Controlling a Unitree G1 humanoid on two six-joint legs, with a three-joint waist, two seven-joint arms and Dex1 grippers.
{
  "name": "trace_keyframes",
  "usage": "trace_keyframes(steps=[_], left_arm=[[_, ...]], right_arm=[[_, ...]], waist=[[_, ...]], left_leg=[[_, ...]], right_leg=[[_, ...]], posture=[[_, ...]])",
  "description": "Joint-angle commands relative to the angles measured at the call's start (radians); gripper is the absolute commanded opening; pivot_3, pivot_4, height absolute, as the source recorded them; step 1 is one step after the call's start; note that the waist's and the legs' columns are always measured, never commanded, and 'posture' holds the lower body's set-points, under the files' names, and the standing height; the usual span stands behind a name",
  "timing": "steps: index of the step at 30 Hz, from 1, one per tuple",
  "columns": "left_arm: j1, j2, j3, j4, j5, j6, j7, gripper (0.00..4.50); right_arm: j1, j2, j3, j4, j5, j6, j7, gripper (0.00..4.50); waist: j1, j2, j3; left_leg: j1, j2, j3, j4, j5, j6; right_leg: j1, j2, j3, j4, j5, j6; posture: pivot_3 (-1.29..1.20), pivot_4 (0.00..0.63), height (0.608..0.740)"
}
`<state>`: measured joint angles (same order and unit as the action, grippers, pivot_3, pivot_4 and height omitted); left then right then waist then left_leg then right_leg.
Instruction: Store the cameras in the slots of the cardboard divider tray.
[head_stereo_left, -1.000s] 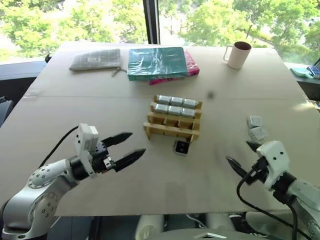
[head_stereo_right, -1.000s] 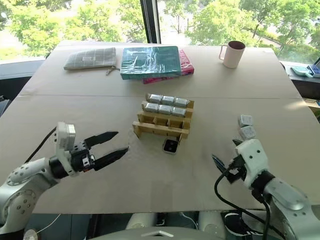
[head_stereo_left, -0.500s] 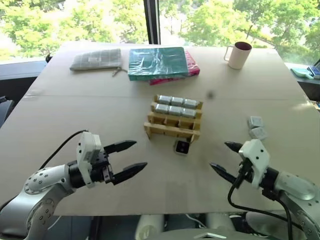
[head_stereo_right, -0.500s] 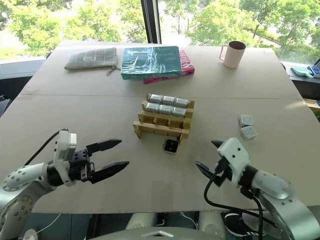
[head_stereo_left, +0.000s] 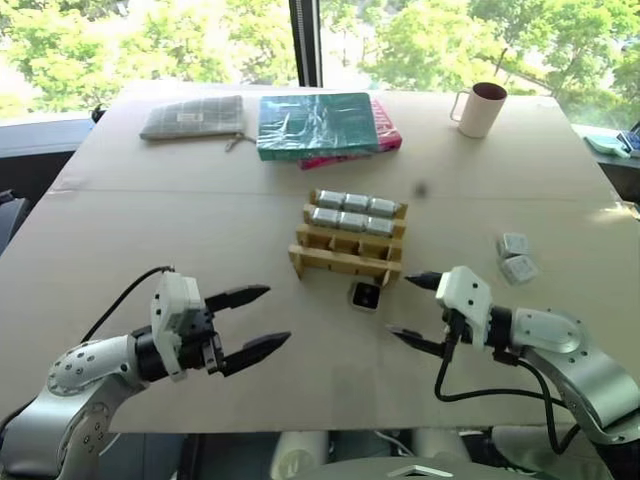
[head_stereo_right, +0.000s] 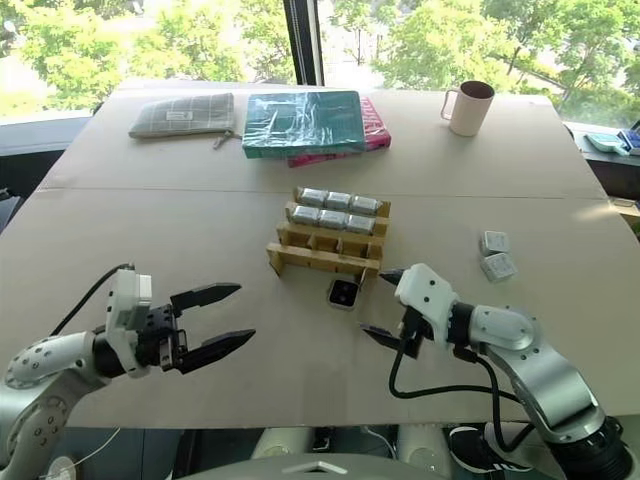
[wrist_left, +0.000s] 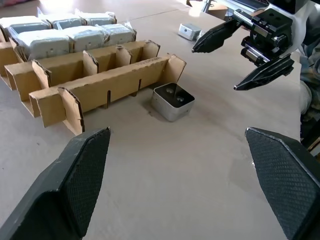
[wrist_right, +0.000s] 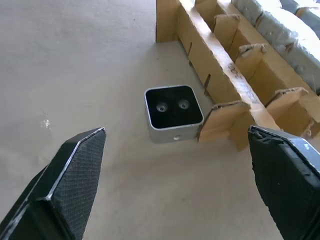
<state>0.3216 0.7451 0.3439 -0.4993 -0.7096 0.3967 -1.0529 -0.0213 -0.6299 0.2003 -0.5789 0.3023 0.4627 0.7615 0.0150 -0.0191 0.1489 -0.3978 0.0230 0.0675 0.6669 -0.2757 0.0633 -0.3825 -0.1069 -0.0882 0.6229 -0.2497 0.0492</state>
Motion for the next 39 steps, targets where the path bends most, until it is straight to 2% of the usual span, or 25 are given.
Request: trace_keyframes(steps=[1, 4, 7, 11, 14, 17, 23, 30, 37, 39], left_arm=[[0.020, -0.009, 0.024, -0.020, 0.001, -0.033, -0.007, 4.49], [0.034, -0.013, 0.025, -0.022, 0.004, -0.045, -0.008, 4.49], [0.044, -0.015, 0.029, -0.022, 0.008, -0.059, -0.005, 4.49], [0.051, -0.022, 0.037, -0.030, 0.001, -0.059, 0.013, 4.49], [0.046, -0.021, 0.031, -0.030, -0.004, -0.065, 0.000, 4.49], [-0.008, -0.013, 0.003, -0.040, -0.021, -0.056, -0.012, 4.49], [-0.076, 0.023, -0.024, -0.065, -0.051, -0.034, -0.060, 4.49], [-0.139, 0.039, -0.049, -0.059, -0.063, -0.029, -0.084, 4.49], [-0.133, 0.031, -0.060, -0.062, -0.044, -0.044, -0.080, 4.49], [-0.136, 0.032, -0.061, -0.062, -0.044, -0.044, -0.076, 4.50]], right_arm=[[0.014, -0.001, -0.021, -0.039, 0.015, -0.005, -0.002, 4.50], [0.039, 0.006, -0.058, -0.038, 0.018, 0.007, -0.032, 4.50], [0.101, -0.005, -0.176, -0.007, 0.003, 0.016, -0.095, 4.50], [0.161, 0.066, -0.363, -0.040, 0.037, 0.099, -0.244, 4.50], [0.200, 0.108, -0.426, -0.080, 0.031, 0.134, -0.317, 4.50], [0.196, 0.140, -0.439, -0.070, 0.007, 0.166, -0.385, 4.50], [0.067, 0.168, -0.446, 0.074, -0.041, 0.224, -0.493, 4.50], [0.026, 0.159, -0.462, 0.177, -0.034, 0.264, -0.500, 4.50], [0.001, 0.174, -0.468, 0.255, -0.033, 0.240, -0.503, 4.50], [-0.004, 0.176, -0.471, 0.271, -0.034, 0.233, -0.504, 3.96]], waist=[[0.000, 0.000, 0.000], [0.000, 0.000, 0.000], [0.005, 0.000, 0.000], [0.002, 0.000, 0.000], [0.001, 0.000, 0.000], [0.000, 0.001, 0.000], [-0.003, 0.001, 0.000], [-0.001, 0.002, 0.001], [-0.003, 0.002, 0.001], [-0.003, 0.002, 0.001]], left_leg=[[0.000, 0.000, 0.000, 0.000, 0.000, 0.000], [0.000, 0.000, 0.000, 0.000, 0.000, 0.000], [0.000, 0.000, 0.000, 0.000, 0.000, 0.000], [0.000, 0.000, 0.001, 0.001, -0.003, -0.003], [0.000, 0.000, 0.000, 0.000, -0.003, -0.003], [0.000, 0.000, 0.001, 0.000, -0.003, -0.004], [0.002, 0.000, 0.004, 0.001, -0.003, -0.003], [0.001, 0.000, 0.003, 0.000, 0.000, 0.001], [0.001, 0.000, 0.004, 0.000, 0.000, 0.001], [0.001, 0.000, 0.004, 0.000, 0.000, 0.001]], right_leg=[[0.000, 0.000, 0.000, 0.000, 0.000, 0.000], [0.000, -0.002, 0.000, 0.000, 0.000, 0.000], [0.000, -0.003, 0.000, 0.000, 0.000, 0.000], [0.000, -0.004, 0.000, 0.000, 0.000, 0.000], [0.000, -0.003, 0.000, 0.001, 0.000, 0.000], [0.000, 0.000, 0.000, 0.001, 0.000, 0.000], [0.000, 0.001, 0.000, 0.002, 0.000, 0.000], [0.000, 0.002, 0.000, 0.002, 0.001, 0.001], [0.000, 0.003, 0.001, 0.001, 0.002, 0.004], [0.000, 0.003, 0.001, 0.001, 0.002, 0.004]], posture=[[0.00, 0.150, 0.740], [0.00, 0.150, 0.740], [0.00, 0.150, 0.740], [0.00, 0.150, 0.740], [0.00, 0.150, 0.740], [0.00, 0.150, 0.740], [0.00, 0.150, 0.740], [0.00, 0.150, 0.740], [0.00, 0.150, 0.740], [0.00, 0.150, 0.740]])
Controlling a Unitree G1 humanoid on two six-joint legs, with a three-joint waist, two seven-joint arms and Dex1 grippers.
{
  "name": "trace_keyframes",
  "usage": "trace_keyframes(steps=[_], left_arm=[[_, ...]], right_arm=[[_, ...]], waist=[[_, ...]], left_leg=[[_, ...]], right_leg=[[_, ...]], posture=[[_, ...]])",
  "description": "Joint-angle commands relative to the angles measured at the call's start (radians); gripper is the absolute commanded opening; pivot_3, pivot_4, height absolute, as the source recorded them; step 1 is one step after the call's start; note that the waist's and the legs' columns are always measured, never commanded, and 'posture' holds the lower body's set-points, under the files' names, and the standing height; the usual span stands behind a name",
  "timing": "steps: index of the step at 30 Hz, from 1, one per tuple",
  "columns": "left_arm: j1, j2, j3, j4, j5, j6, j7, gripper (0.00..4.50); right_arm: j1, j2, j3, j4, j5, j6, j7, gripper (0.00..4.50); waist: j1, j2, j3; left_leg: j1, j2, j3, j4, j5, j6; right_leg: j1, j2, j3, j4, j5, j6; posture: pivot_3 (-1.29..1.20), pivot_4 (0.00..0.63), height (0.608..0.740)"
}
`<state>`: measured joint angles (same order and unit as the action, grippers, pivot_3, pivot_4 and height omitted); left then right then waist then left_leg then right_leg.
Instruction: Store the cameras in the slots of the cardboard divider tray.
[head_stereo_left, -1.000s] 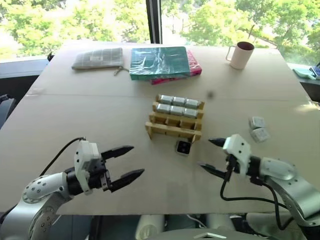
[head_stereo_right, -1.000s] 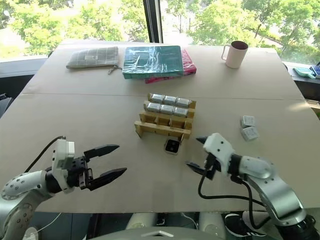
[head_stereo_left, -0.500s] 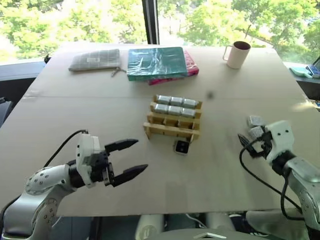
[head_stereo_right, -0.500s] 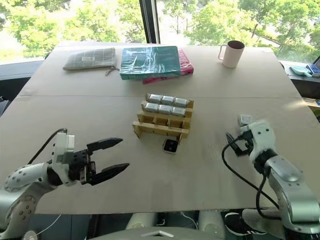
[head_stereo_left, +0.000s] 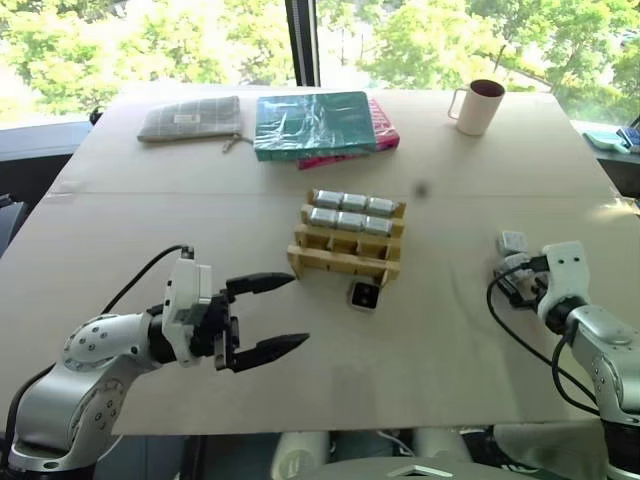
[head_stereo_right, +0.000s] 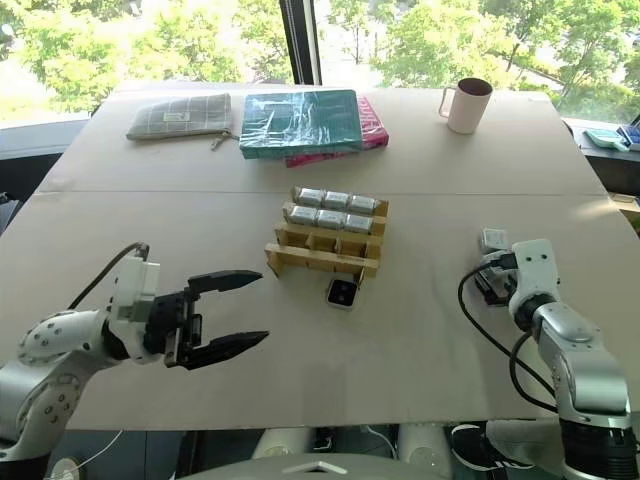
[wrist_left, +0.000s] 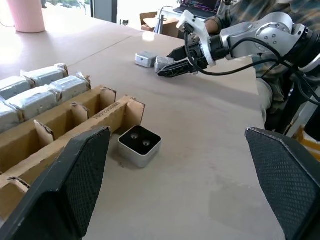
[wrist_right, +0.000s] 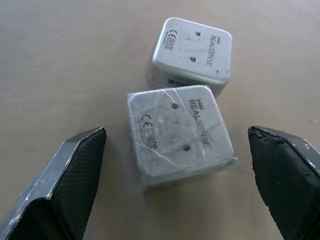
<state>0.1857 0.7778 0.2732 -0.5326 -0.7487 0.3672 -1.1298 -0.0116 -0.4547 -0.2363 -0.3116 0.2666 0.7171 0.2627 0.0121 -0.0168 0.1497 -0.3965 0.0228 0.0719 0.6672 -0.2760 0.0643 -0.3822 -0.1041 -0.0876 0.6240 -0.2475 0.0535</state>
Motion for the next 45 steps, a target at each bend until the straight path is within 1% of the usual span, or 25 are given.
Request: trace_keyframes(steps=[1, 2, 3, 4, 5, 8, 10, 11, 13, 14, 16, 18, 20, 25, 28, 30, 31, 32, 37, 38, 39, 40, 42, 43, 45], left_arm=[[-0.005, 0.000, 0.009, -0.029, -0.007, -0.012, 0.005, 4.50], [-0.012, -0.001, 0.008, -0.031, -0.013, -0.006, 0.012, 4.50], [-0.018, 0.000, 0.005, -0.033, -0.016, -0.003, 0.015, 4.50], [-0.024, -0.001, 0.002, -0.036, -0.021, 0.003, 0.021, 4.50], [-0.032, -0.002, 0.000, -0.039, -0.029, 0.016, 0.036, 4.50], [-0.074, -0.019, -0.004, -0.044, -0.042, 0.078, 0.146, 4.50], [-0.137, -0.018, 0.009, -0.038, -0.211, 0.233, 0.269, 4.50], [-0.183, -0.015, 0.003, -0.031, -0.284, 0.300, 0.318, 4.50], [-0.293, 0.010, -0.024, 0.019, -0.476, 0.464, 0.458, 4.50], [-0.351, 0.020, -0.045, 0.043, -0.543, 0.533, 0.508, 4.50], [-0.459, 0.003, -0.091, 0.089, -0.651, 0.608, 0.590, 4.50], [-0.584, -0.061, -0.162, 0.159, -0.707, 0.665, 0.704, 4.50], [-0.656, -0.101, -0.197, 0.218, -0.779, 0.704, 0.785, 4.50], [-0.730, -0.174, -0.220, 0.289, -0.853, 0.737, 0.891, 4.50], [-0.742, -0.212, -0.260, 0.287, -0.803, 0.749, 0.910, 4.50], [-0.749, -0.233, -0.257, 0.305, -0.818, 0.752, 0.934, 4.50], [-0.750, -0.234, -0.258, 0.305, -0.813, 0.760, 0.929, 3.97], [-0.748, -0.232, -0.259, 0.304, -0.814, 0.769, 0.921, 3.69], [-0.752, -0.247, -0.257, 0.314, -0.798, 0.774, 0.921, 1.13], [-0.755, -0.250, -0.255, 0.315, -0.796, 0.774, 0.919, 0.80], [-0.757, -0.252, -0.250, 0.316, -0.793, 0.771, 0.915, 0.81], [-0.761, -0.248, -0.243, 0.318, -0.781, 0.768, 0.903, 0.81], [-0.770, -0.214, -0.235, 0.310, -0.712, 0.755, 0.834, 0.81], [-0.776, -0.186, -0.239, 0.306, -0.650, 0.734, 0.782, 0.81], [-0.780, -0.126, -0.271, 0.304, -0.460, 0.617, 0.652, 0.81]], right_arm=[[-0.014, 0.000, -0.034, 0.007, 0.003, -0.024, -0.001, 3.78], [-0.012, 0.000, -0.033, 0.008, 0.003, -0.028, 0.002, 3.27], [-0.005, -0.005, -0.030, 0.004, -0.002, -0.035, 0.005, 2.98], [0.007, -0.013, -0.027, -0.007, -0.006, -0.043, 0.014, 2.30], [0.028, -0.030, -0.022, -0.034, -0.015, -0.058, 0.027, 2.01], [0.116, -0.122, 0.021, -0.170, -0.054, -0.171, 0.131, 1.98], [0.173, -0.222, 0.076, -0.299, -0.094, -0.286, 0.238, 1.98], [0.173, -0.262, 0.105, -0.358, -0.102, -0.320, 0.280, 1.98], [0.114, -0.317, 0.175, -0.417, -0.124, -0.361, 0.336, 1.98], [0.068, -0.331, 0.215, -0.428, -0.135, -0.371, 0.358, 1.98], [-0.038, -0.334, 0.290, -0.421, -0.163, -0.395, 0.386, 1.98], [-0.175, -0.305, 0.372, -0.396, -0.181, -0.414, 0.418, 1.98], [-0.261, -0.282, 0.417, -0.373, -0.189, -0.419, 0.438, 1.98], [-0.350, -0.264, 0.469, -0.328, -0.218, -0.465, 0.482, 1.98], [-0.395, -0.233, 0.491, -0.312, -0.221, -0.463, 0.491, 1.98], [-0.403, -0.224, 0.496, -0.309, -0.228, -0.463, 0.497, 1.98], [-0.404, -0.219, 0.497, -0.312, -0.229, -0.459, 0.498, 1.98], [-0.406, -0.213, 0.498, -0.314, -0.231, -0.456, 0.497, 1.98], [-0.410, -0.192, 0.500, -0.330, -0.209, -0.421, 0.511, 1.98], [-0.408, -0.190, 0.499, -0.332, -0.199, -0.414, 0.518, 2.48], [-0.407, -0.187, 0.499, -0.335, -0.191, -0.405, 0.520, 3.02], [-0.401, -0.180, 0.493, -0.337, -0.179, -0.392, 0.519, 3.36], [-0.381, -0.161, 0.464, -0.338, -0.165, -0.366, 0.493, 4.39], [-0.365, -0.150, 0.438, -0.333, -0.155, -0.346, 0.471, 4.45], [-0.322, -0.137, 0.372, -0.322, -0.108, -0.296, 0.450, 4.45]], waist=[[0.002, 0.000, 0.000], [0.002, 0.000, 0.000], [0.002, 0.000, 0.000], [0.001, 0.000, 0.000], [0.002, 0.000, 0.000], [0.008, 0.002, 0.001], [0.005, 0.003, 0.001], [0.002, 0.002, 0.002], [-0.005, 0.000, 0.001], [-0.008, -0.002, 0.001], [-0.007, -0.003, 0.002], [-0.005, -0.004, 0.002], [0.005, -0.006, 0.004], [0.003, -0.009, 0.003], [0.002, -0.009, 0.004], [0.002, -0.008, 0.004], [0.002, -0.008, 0.004], [0.002, -0.008, 0.004], [0.003, -0.008, 0.004], [0.002, -0.008, 0.004], [0.003, -0.008, 0.004], [0.002, -0.008, 0.004], [0.002, -0.008, 0.004], [0.002, -0.008, 0.004], [0.002, -0.008, 0.004]], left_leg=[[0.000, 0.000, 0.000, 0.000, 0.000, 0.000], [0.000, 0.000, 0.000, 0.000, 0.000, 0.000], [0.000, 0.000, 0.000, 0.000, 0.000, 0.000], [0.000, 0.000, 0.000, 0.000, 0.000, 0.000], [0.000, 0.000, 0.000, 0.000, 0.000, 0.000], [-0.001, -0.001, -0.001, 0.000, 0.000, 0.000], [-0.001, -0.001, -0.001, 0.000, 0.000, 0.000], [0.000, -0.001, -0.001, 0.000, 0.000, 0.000], [0.000, 0.001, -0.002, 0.001, 0.000, 0.000], [0.002, 0.002, -0.002, 0.002, 0.000, 0.000], [0.004, 0.002, -0.002, 0.002, 0.000, 0.000], [0.005, 0.001, -0.002, 0.002, 0.000, 0.000], [0.005, -0.001, -0.003, 0.004, 0.001, 0.000], [-0.001, -0.003, -0.006, 0.004, 0.001, 0.000], [-0.002, -0.003, -0.006, 0.002, 0.001, 0.000], [-0.002, -0.003, -0.006, 0.001, 0.001, 0.000], [-0.002, -0.003, -0.006, 0.002, 0.001, 0.000], [-0.002, -0.003, -0.006, 0.002, 0.001, 0.000], [0.000, -0.003, -0.007, 0.004, 0.001, -0.001], [0.000, -0.003, -0.007, 0.005, 0.001, -0.001], [0.001, -0.003, -0.007, 0.005, 0.001, -0.001], [0.001, -0.003, -0.007, 0.005, 0.001, -0.001], [0.001, -0.003, -0.007, 0.005, 0.002, -0.001], [0.001, -0.003, -0.007, 0.005, 0.002, -0.001], [0.001, -0.003, -0.007, 0.004, 0.002, -0.001]], right_leg=[[0.000, 0.000, 0.000, 0.000, 0.000, 0.000], [0.000, 0.000, 0.000, 0.000, 0.000, 0.000], [0.000, 0.000, 0.000, 0.000, 0.000, 0.000], [0.000, 0.000, 0.000, 0.000, 0.000, 0.000], [0.000, 0.000, 0.001, 0.000, 0.000, 0.000], [0.000, 0.000, 0.000, 0.000, 0.000, 0.000], [0.001, -0.001, 0.000, 0.000, 0.000, 0.001], [0.000, 0.000, 0.001, 0.000, 0.000, 0.001], [0.001, 0.000, 0.001, 0.001, 0.000, 0.001], [0.002, 0.001, 0.001, 0.001, 0.000, 0.002], [0.003, 0.001, 0.001, 0.002, -0.002, 0.005], [0.004, 0.001, 0.001, 0.002, -0.002, 0.005], [0.005, 0.001, 0.002, 0.002, 0.001, 0.002], [0.004, 0.002, 0.002, 0.000, 0.002, 0.003], [0.003, 0.002, 0.001, -0.001, 0.001, 0.003], [0.004, 0.002, 0.000, -0.004, 0.001, 0.003], [0.004, 0.002, 0.000, -0.004, 0.001, 0.004], [0.004, 0.002, 0.000, -0.004, 0.001, 0.004], [0.005, 0.002, 0.000, 0.001, 0.001, 0.004], [0.005, 0.002, 0.000, 0.001, 0.001, 0.004], [0.006, 0.002, 0.001, 0.001, 0.001, 0.004], [0.006, 0.002, 0.001, 0.001, 0.001, 0.004], [0.006, 0.003, 0.001, 0.002, 0.001, 0.004], [0.006, 0.003, 0.001, 0.002, 0.001, 0.004], [0.005, 0.003, 0.000, 0.002, 0.001, 0.003]], posture=[[0.00, 0.150, 0.740], [0.00, 0.150, 0.740], [0.00, 0.150, 0.740], [0.00, 0.150, 0.740], [0.00, 0.150, 0.740], [0.00, 0.150, 0.740], [0.00, 0.150, 0.740], [0.00, 0.150, 0.740], [0.00, 0.150, 0.740], [0.00, 0.150, 0.740], [0.00, 0.150, 0.740], [0.00, 0.150, 0.740], [0.00, 0.150, 0.740], [0.00, 0.150, 0.740], [0.00, 0.150, 0.740], [0.00, 0.150, 0.740], [0.00, 0.150, 0.740], [0.00, 0.150, 0.740], [0.00, 0.150, 0.740], [0.00, 0.150, 0.740], [0.00, 0.150, 0.740], [0.00, 0.150, 0.740], [0.00, 0.150, 0.740], [0.00, 0.150, 0.740], [0.00, 0.150, 0.740]])
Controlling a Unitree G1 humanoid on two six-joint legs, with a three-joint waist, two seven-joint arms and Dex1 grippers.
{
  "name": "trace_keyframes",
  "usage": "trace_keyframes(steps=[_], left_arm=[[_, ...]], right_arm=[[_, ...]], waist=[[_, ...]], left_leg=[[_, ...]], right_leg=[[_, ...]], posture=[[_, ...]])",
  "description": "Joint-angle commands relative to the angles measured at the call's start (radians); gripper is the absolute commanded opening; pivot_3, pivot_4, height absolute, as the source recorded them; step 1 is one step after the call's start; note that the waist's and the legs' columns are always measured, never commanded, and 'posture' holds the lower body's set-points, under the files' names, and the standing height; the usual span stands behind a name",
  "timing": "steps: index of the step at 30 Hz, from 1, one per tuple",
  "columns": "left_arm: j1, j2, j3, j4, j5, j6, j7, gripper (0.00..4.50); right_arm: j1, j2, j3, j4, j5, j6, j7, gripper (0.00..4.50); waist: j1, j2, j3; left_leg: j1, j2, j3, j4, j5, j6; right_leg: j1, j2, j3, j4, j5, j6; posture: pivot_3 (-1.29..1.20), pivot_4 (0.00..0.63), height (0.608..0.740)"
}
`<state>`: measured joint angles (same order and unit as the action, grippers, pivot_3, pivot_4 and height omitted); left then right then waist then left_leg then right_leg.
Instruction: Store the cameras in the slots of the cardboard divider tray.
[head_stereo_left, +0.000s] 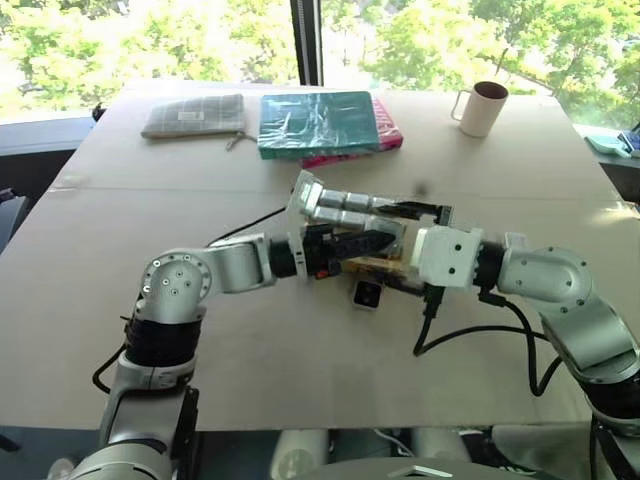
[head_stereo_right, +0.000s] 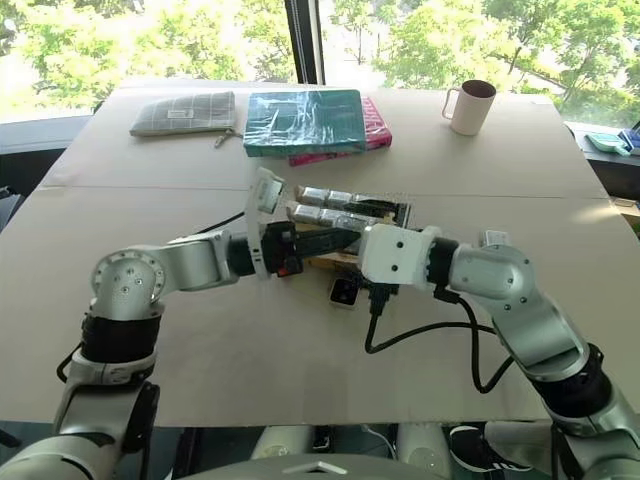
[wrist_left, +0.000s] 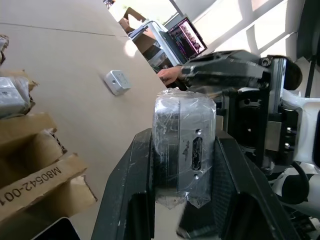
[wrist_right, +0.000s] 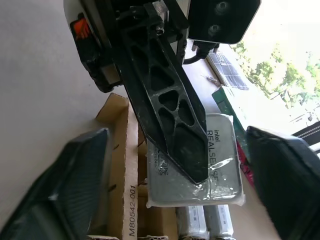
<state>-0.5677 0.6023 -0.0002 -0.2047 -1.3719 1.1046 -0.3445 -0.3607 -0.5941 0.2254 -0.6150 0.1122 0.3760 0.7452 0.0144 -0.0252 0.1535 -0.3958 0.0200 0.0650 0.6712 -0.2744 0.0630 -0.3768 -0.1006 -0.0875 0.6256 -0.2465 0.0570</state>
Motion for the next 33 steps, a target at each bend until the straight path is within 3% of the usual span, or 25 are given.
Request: trace_keyframes(steps=[1, 4, 6, 10, 15, 22, 33], left_arm=[[-0.027, 0.092, -0.031, -0.009, 0.281, -0.222, -0.248, 0.81], [-0.078, 0.222, -0.154, 0.146, 0.551, -0.441, -0.600, 0.81], [-0.144, 0.258, -0.215, 0.292, 0.685, -0.577, -0.789, 0.81], [-0.298, 0.237, -0.310, 0.595, 0.934, -0.855, -1.013, 0.81], [-0.496, 0.140, -0.384, 0.970, 1.160, -1.158, -1.195, 0.81], [-0.614, 0.033, -0.406, 1.166, 1.221, -1.260, -1.270, 0.81], [-0.610, 0.045, -0.510, 1.167, 1.282, -1.308, -1.270, 0.81]], right_arm=[[0.058, 0.025, -0.143, -0.006, 0.119, 0.048, -0.025, 4.45], [0.124, 0.011, -0.250, 0.010, 0.258, 0.068, 0.045, 4.45], [0.145, -0.009, -0.302, 0.003, 0.322, 0.087, 0.071, 4.45], [0.172, -0.043, -0.354, -0.028, 0.402, 0.117, 0.086, 4.45], [0.231, -0.074, -0.382, -0.076, 0.434, 0.126, 0.065, 4.45], [0.317, -0.087, -0.388, -0.145, 0.415, 0.119, 0.012, 4.45], [0.377, -0.103, -0.390, -0.173, 0.393, 0.102, -0.025, 4.45]], waist=[[0.000, 0.000, 0.000], [0.000, 0.001, 0.001], [0.003, 0.002, 0.001], [0.005, 0.002, 0.001], [0.006, 0.001, 0.002], [0.002, -0.001, 0.003], [0.000, -0.001, 0.002]], left_leg=[[0.000, 0.000, 0.001, -0.001, 0.000, 0.000], [-0.001, -0.003, 0.006, -0.002, 0.000, 0.000], [-0.001, -0.004, 0.007, -0.002, 0.000, 0.000], [-0.002, -0.001, 0.006, -0.002, 0.000, 0.000], [-0.004, -0.003, 0.007, -0.001, 0.000, 0.000], [-0.009, -0.001, 0.006, 0.000, -0.002, 0.003], [-0.007, 0.000, 0.003, 0.004, -0.003, 0.006]], right_leg=[[0.000, 0.000, 0.000, 0.000, 0.000, 0.000], [0.000, 0.000, -0.001, -0.002, 0.000, 0.000], [-0.001, 0.000, -0.001, -0.003, 0.000, 0.000], [-0.002, 0.001, 0.000, -0.002, 0.000, 0.000], [-0.003, 0.002, 0.000, -0.003, 0.000, 0.000], [-0.006, 0.000, -0.001, -0.001, 0.000, 0.000], [-0.006, -0.001, 0.001, 0.001, 0.000, 0.001]], posture=[[0.00, 0.150, 0.740], [0.00, 0.150, 0.740], [0.00, 0.150, 0.740], [0.00, 0.150, 0.740], [0.00, 0.150, 0.740], [0.00, 0.150, 0.740], [0.00, 0.150, 0.740]])
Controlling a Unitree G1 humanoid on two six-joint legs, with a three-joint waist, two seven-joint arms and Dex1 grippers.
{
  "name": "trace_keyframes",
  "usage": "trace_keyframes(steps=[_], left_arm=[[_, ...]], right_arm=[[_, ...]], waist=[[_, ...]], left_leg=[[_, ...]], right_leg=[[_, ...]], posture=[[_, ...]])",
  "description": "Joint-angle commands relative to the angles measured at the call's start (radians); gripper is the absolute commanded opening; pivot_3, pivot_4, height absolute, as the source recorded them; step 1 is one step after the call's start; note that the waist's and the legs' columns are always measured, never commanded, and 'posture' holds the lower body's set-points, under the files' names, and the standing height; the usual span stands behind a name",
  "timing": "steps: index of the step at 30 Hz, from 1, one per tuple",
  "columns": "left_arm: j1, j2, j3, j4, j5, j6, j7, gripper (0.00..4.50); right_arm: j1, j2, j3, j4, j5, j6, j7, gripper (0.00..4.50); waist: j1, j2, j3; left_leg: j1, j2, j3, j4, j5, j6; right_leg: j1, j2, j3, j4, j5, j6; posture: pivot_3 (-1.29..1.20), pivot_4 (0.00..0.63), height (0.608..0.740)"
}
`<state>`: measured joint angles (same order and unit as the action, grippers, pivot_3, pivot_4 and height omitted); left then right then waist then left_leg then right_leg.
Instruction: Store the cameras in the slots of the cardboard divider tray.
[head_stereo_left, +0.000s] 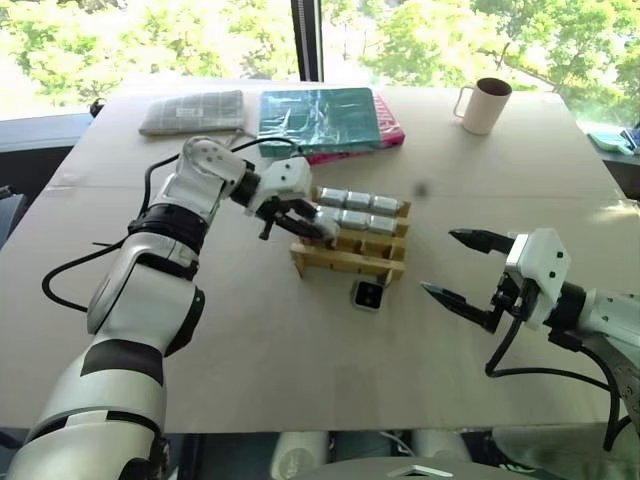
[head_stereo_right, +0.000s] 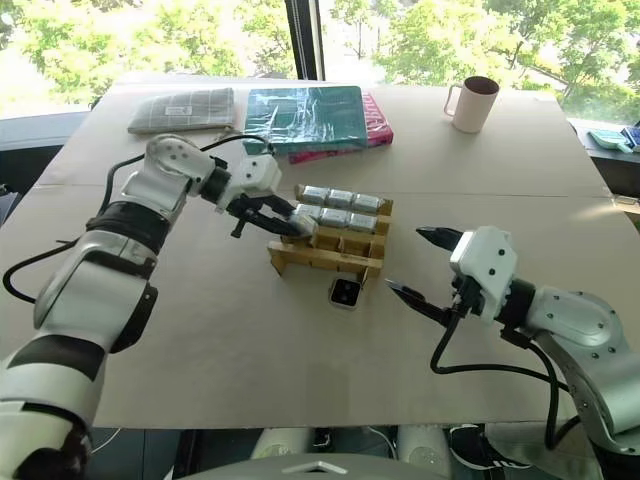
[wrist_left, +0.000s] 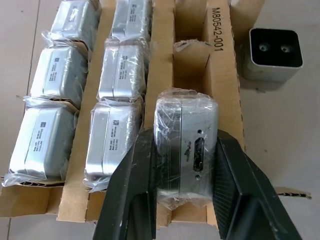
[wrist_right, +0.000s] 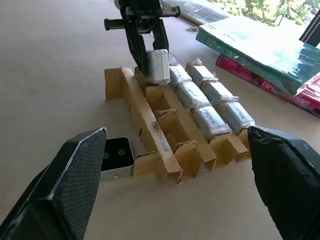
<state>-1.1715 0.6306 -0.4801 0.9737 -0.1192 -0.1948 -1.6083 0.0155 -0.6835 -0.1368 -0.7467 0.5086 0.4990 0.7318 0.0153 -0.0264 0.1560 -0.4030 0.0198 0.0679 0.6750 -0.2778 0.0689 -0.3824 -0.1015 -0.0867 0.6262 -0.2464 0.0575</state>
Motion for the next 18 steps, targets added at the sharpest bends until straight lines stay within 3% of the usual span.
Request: trace_keyframes(steps=[1, 18], left_arm=[[-0.005, 0.021, -0.038, -0.016, 0.035, -0.013, -0.006, 0.81], [0.015, 0.055, -0.068, -0.102, 0.149, -0.023, -0.006, 0.81]], right_arm=[[0.001, -0.015, -0.027, -0.041, -0.004, -0.022, -0.012, 4.45], [-0.017, -0.025, -0.010, -0.013, -0.024, -0.040, -0.009, 4.45]], waist=[[0.000, 0.000, 0.000], [-0.001, 0.000, -0.001]], left_leg=[[0.000, 0.000, 0.000, 0.001, 0.000, 0.001], [0.003, 0.001, 0.001, 0.003, -0.001, 0.002]], right_leg=[[0.000, 0.000, 0.000, 0.000, 0.000, 0.000], [0.002, 0.001, 0.003, 0.002, 0.000, 0.000]], posture=[[0.00, 0.150, 0.740], [0.00, 0.150, 0.740]])
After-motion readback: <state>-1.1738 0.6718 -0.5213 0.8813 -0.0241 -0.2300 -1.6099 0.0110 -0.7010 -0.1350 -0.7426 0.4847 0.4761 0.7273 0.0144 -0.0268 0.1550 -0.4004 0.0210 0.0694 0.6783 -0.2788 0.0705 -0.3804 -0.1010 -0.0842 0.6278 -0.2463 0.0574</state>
